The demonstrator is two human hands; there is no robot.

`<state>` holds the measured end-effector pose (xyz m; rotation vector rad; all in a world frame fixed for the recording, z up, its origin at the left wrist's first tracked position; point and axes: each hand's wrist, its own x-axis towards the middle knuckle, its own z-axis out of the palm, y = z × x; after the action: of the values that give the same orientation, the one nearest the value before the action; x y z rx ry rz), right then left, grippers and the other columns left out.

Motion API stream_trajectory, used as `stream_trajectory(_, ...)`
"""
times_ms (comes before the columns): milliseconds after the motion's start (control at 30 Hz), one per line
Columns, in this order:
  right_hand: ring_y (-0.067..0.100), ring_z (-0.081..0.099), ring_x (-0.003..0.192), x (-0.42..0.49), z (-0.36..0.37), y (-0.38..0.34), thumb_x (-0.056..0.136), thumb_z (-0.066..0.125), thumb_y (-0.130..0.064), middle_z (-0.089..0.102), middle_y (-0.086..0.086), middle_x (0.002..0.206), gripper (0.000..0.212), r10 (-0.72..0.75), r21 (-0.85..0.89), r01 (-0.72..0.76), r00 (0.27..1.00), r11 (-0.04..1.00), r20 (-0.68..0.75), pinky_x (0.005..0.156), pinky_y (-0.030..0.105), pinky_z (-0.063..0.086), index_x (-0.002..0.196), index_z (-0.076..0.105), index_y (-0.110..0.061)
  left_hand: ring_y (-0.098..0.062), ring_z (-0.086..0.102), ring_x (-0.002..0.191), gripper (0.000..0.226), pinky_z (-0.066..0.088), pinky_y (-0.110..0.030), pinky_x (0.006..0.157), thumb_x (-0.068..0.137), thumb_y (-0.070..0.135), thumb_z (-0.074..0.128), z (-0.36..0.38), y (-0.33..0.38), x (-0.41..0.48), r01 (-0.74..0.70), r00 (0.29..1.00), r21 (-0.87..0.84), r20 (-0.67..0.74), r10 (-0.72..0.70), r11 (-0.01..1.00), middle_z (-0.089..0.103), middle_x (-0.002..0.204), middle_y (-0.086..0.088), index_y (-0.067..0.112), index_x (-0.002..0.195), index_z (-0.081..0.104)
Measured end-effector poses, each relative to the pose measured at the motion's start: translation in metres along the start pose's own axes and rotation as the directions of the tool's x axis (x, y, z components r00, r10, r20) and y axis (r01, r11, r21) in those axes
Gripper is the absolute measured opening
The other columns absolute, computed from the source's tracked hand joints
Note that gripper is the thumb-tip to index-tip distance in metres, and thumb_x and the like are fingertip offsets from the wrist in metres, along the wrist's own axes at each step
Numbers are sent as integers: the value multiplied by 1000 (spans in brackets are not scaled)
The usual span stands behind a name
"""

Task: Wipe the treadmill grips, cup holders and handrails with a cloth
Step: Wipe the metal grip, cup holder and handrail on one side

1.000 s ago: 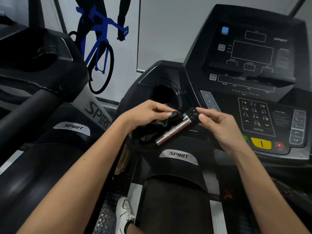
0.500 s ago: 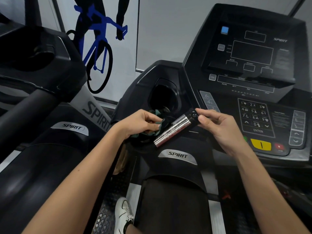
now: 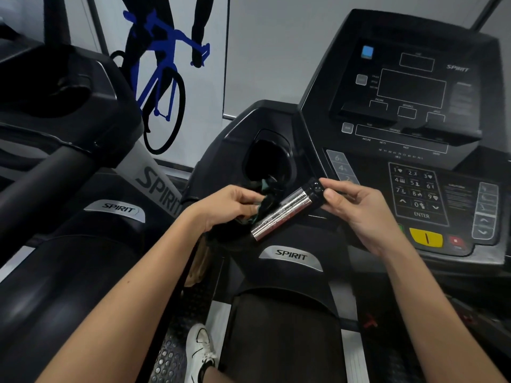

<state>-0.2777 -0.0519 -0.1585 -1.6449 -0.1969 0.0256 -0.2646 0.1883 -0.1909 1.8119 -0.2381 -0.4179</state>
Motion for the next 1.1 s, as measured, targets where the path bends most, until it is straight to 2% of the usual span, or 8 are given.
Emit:
stream_trajectory(100,20,64,103,0,0,0,76,64,-14,68,7,108,24,4,14,-4,1000,1000,1,81,22,55,100,68,-18,7,61,64,27,45,-8,62,88,2,58,-4,7,-8,-7,998,48,-69,10,999,69,77,14,10,112,67)
stream_trajectory(233,18,65,101,0,0,0,79,63,-11,68,6,107,22,2,18,-2,1000,1000,-1,78,19,55,99,67,-18,-1,60,72,26,49,-12,68,90,9,57,9,30,-11,-87,992,2,-86,87,996,71,87,4,24,109,68)
stream_trajectory(367,14,66,97,-1,1,1,83,61,-7,68,6,107,21,-4,31,4,1000,1000,-8,76,18,54,100,67,-17,-4,62,86,23,47,-11,75,94,17,54,17,27,-15,-39,991,-45,-130,33,998,70,97,9,31,107,67)
stream_trajectory(567,18,65,101,0,0,2,79,63,-11,68,7,107,23,0,38,0,1000,999,-6,80,22,55,101,67,-15,6,57,57,26,44,-5,58,90,6,58,14,-1,-36,9,967,-58,-253,-23,998,65,66,18,25,104,67)
stream_trajectory(700,18,66,101,-1,1,3,70,65,-22,68,7,106,36,-12,24,12,1000,1000,-17,82,24,55,105,66,-14,5,52,52,20,40,-9,56,86,6,63,33,8,-34,-128,917,-14,-382,113,992,61,68,12,14,101,72)
stream_trajectory(800,18,67,100,-1,1,3,63,71,-31,71,4,101,43,-20,32,21,1000,999,-13,80,22,54,103,67,-15,0,57,65,20,46,-19,70,85,12,64,61,15,-26,-234,824,25,-526,212,972,60,71,17,20,101,73)
stream_trajectory(933,18,66,101,-2,0,4,58,74,-39,72,1,98,48,-30,36,31,1000,999,-7,82,24,55,100,68,-18,-11,62,101,26,48,-31,95,90,14,55,63,-9,-30,-129,800,-80,-597,56,988,69,106,9,23,110,69)
stream_trajectory(1100,15,66,101,-2,-1,4,47,81,-54,72,0,101,66,-47,30,47,999,998,14,78,19,54,101,69,-19,-14,65,100,27,50,-33,94,93,9,51,59,-23,-41,-89,824,-216,-565,-50,972,70,105,0,13,114,67)
